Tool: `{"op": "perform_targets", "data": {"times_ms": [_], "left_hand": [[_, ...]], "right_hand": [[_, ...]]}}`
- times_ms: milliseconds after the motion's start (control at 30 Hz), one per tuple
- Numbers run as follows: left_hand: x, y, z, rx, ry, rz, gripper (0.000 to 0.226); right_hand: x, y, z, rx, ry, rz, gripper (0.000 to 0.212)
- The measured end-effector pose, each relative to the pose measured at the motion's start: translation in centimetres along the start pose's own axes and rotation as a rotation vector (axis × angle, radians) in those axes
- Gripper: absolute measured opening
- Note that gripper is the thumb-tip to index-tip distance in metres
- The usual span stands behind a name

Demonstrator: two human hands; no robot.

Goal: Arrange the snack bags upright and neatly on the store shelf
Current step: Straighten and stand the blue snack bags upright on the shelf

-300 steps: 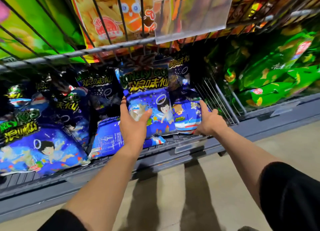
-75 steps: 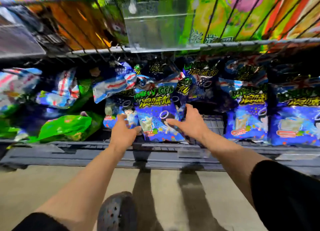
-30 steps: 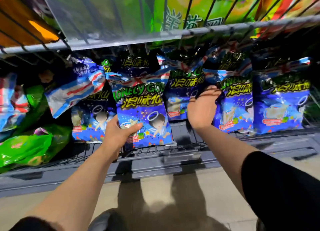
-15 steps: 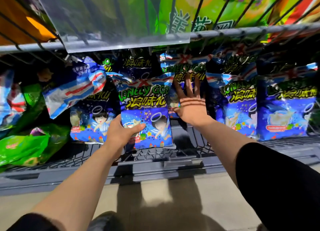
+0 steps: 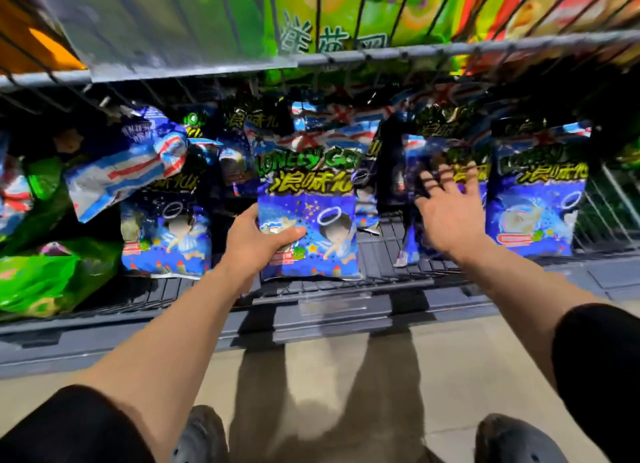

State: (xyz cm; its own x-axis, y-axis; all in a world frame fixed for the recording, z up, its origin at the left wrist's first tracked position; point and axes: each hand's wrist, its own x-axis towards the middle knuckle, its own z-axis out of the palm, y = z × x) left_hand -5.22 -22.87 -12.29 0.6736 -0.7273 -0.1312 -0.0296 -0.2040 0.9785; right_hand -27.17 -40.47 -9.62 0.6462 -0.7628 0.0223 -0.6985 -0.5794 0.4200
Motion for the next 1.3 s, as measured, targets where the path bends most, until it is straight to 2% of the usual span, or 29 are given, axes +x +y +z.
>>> {"op": "perform_targets", "data": {"times_ms": [67,133,200,300,400,500,600,700,867,967,1033,1133,1300], "left_hand": [[-0.3,0.2,1.7,-0.007,-0.005,0.011,0.036],[-0.5,0.4,3.4,-0.018,-0.028,0.012,0.035],[-0.3,0.3,4.7,0.001,-0.032,-0.013,0.035],[0.8,-0.2,5.7,0.044,-0.039,-0.037,0.043],[1.2,-0.7,6.7,0.180,-0.156,-0.044,0.055],[1.3,-0.5,7.9,0.335,-0.263,0.012,0.055],[1.8,-0.2,8.1,0.425,-0.271,0.006,0.054],[1.6,-0.9,8.1,0.348,-0.223,-0.082,0.051],[1.4,0.2,8.2,0.370,-0.205,-0.112,0.046],[0.8,2.1,6.9,0.413,-0.194,-0.104,0.051],[-0.1,3.0,5.2,0.484,-0.202,-0.107,0.065],[-1.8,4.1,2.0,0.565,-0.255,-0.108,0.066],[-5.6,8.4,-4.3,0.648,-0.262,-0.109,0.038]], "right_hand": [[0.3,0.8,0.5,0.047,-0.052,0.014,0.044],[0.2,0.6,1.0,0.096,-0.030,-0.042,0.047],[-0.2,0.0,1.6,0.224,0.114,-0.061,0.042],[-0.2,-0.4,1.5,0.503,0.374,0.046,0.026],[-0.7,-1.1,0.5,0.658,0.469,0.144,0.042],[-1.3,-1.9,0.2,0.590,0.342,0.096,0.059],[-1.2,-2.3,0.9,0.539,0.157,0.079,0.058],[-1.2,-3.0,1.6,0.542,0.089,0.115,0.055],[-1.7,-3.4,1.2,0.538,0.093,0.195,0.052],[-2.1,-3.7,-0.8,0.511,0.269,0.232,0.052],[-2.8,-4.4,-2.4,0.535,0.377,0.223,0.052],[-4.5,-6.4,-4.3,0.587,0.325,0.188,0.056],[-9.3,-10.0,-8.1,0.658,0.161,0.138,0.053]]}}
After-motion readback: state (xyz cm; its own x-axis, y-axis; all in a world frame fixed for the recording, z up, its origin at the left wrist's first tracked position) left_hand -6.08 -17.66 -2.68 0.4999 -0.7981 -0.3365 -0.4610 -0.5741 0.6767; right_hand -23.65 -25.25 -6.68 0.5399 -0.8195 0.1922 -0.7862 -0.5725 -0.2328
